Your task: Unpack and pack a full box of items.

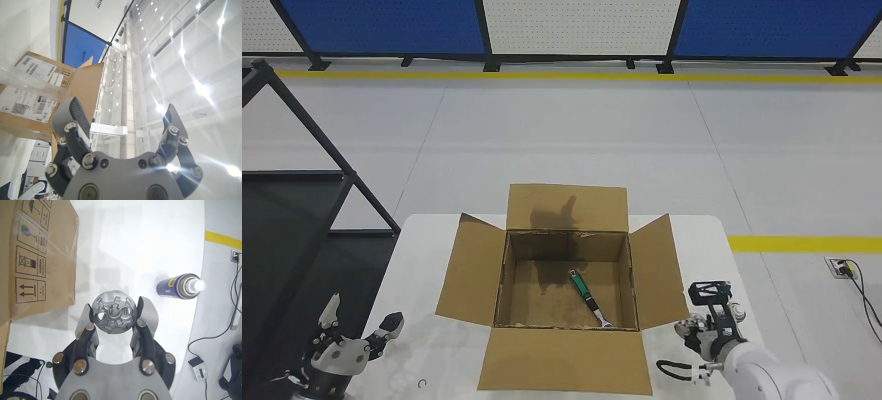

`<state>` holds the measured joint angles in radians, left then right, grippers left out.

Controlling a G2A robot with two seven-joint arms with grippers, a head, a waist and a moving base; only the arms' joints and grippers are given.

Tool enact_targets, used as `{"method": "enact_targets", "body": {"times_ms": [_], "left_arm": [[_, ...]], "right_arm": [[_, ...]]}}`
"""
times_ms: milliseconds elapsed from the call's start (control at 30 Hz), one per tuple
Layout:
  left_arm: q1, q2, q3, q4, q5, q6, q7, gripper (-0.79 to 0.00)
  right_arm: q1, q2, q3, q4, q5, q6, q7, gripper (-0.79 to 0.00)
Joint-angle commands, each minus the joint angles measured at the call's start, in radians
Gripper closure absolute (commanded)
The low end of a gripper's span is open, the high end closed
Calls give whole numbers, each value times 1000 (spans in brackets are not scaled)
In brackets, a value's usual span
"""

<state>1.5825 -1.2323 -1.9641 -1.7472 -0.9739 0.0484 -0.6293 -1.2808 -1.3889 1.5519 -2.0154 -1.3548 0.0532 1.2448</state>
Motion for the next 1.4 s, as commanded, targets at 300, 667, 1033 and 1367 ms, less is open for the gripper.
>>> {"method": "enact_targets", "body": {"times_ms": [300, 667, 1033, 1367], "left_arm": [[0, 0, 0, 0, 0, 0, 0, -785], [0, 0, 0, 0, 0, 0, 0, -785], [0, 0, 0, 0, 0, 0, 0, -785], [0, 0, 0, 0, 0, 0, 0, -785]], "right_arm": [[43, 4, -32, 110, -72, 42, -2, 0], [118, 3, -69, 230, -117, 79, -6, 0], [151, 6, -54, 274, -90, 79, -6, -385], [125, 10, -19, 222, -43, 91, -31, -674]]}}
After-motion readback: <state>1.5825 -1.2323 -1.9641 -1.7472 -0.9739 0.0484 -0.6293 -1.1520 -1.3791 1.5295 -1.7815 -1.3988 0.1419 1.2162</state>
